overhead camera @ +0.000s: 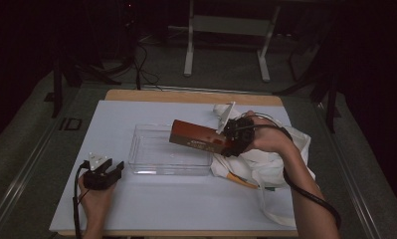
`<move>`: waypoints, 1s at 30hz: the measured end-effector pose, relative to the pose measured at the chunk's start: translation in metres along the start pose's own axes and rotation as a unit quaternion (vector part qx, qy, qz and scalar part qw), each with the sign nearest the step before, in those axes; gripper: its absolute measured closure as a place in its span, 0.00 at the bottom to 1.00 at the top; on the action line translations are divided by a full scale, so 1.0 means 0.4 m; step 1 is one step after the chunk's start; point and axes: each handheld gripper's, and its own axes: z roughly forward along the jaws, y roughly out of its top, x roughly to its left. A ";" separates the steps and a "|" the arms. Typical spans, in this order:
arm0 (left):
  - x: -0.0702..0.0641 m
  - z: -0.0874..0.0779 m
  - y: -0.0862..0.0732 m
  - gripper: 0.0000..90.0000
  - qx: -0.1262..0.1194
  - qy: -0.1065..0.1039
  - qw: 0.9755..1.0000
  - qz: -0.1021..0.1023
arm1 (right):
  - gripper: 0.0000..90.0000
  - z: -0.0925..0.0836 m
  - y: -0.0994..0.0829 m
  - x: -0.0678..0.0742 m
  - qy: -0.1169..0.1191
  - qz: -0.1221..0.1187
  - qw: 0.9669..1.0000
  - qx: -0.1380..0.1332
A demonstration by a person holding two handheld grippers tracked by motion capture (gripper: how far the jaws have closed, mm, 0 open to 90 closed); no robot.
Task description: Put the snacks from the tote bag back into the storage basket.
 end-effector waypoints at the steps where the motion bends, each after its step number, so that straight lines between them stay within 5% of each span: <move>1: 0.000 0.000 0.000 0.58 0.000 0.000 1.000 0.000 | 0.48 0.002 0.003 0.000 0.000 -0.002 1.000 0.001; 30: 0.000 0.000 0.000 0.58 -0.001 -0.001 1.000 0.000 | 0.48 0.066 0.085 0.008 0.018 -0.030 0.998 0.050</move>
